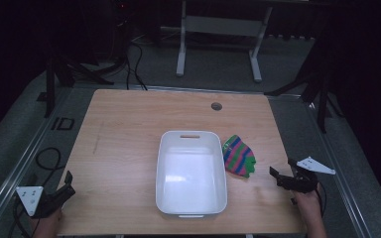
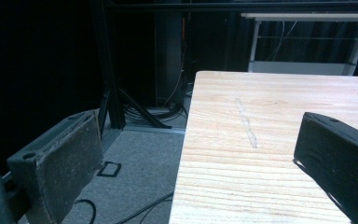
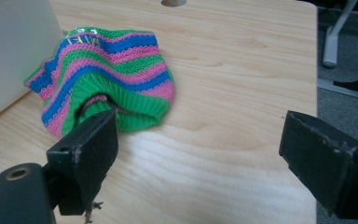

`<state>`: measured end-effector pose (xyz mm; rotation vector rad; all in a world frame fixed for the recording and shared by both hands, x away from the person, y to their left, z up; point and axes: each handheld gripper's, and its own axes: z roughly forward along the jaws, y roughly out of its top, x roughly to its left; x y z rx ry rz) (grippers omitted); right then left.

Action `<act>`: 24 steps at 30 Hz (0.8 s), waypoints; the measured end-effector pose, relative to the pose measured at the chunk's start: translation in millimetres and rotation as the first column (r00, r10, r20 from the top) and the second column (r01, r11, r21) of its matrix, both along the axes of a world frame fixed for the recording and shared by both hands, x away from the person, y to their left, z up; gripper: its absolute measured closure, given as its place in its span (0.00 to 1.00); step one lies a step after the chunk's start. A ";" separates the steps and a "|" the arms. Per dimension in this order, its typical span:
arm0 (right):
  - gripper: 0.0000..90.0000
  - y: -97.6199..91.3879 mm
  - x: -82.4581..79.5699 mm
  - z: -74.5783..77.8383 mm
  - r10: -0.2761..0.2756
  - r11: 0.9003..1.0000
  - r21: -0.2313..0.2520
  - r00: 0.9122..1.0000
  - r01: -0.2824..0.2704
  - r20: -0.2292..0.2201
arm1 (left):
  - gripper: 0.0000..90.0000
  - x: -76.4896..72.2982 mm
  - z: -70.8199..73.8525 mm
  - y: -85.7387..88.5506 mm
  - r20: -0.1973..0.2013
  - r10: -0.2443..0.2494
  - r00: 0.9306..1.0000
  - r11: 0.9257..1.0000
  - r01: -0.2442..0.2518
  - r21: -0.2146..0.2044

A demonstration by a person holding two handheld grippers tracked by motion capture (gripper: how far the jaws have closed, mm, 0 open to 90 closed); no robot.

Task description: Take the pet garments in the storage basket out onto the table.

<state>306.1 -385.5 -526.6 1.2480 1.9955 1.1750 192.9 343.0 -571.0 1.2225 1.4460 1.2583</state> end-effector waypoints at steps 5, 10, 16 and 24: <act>0.13 -4.7 -13.4 -10.1 -0.012 0.999 -0.031 1.000 0.011 -0.013 | 0.01 0.0 0.0 0.4 -0.001 -0.001 1.000 1.000 0.001 -0.002; 0.13 -6.8 -28.1 -18.1 -0.065 0.998 -0.009 0.998 0.065 0.025 | 0.01 0.0 0.0 0.0 0.000 0.000 1.000 1.000 0.000 0.000; 0.13 -12.6 -44.1 -26.6 -0.176 0.984 0.009 0.979 0.176 0.102 | 0.02 -0.1 0.0 0.2 0.000 -0.001 1.000 1.000 0.001 0.000; 0.13 -14.5 -43.7 -29.6 -0.208 0.978 0.019 0.969 0.208 0.129 | 0.02 -0.3 0.0 -0.2 0.002 -0.002 1.000 1.000 0.002 0.001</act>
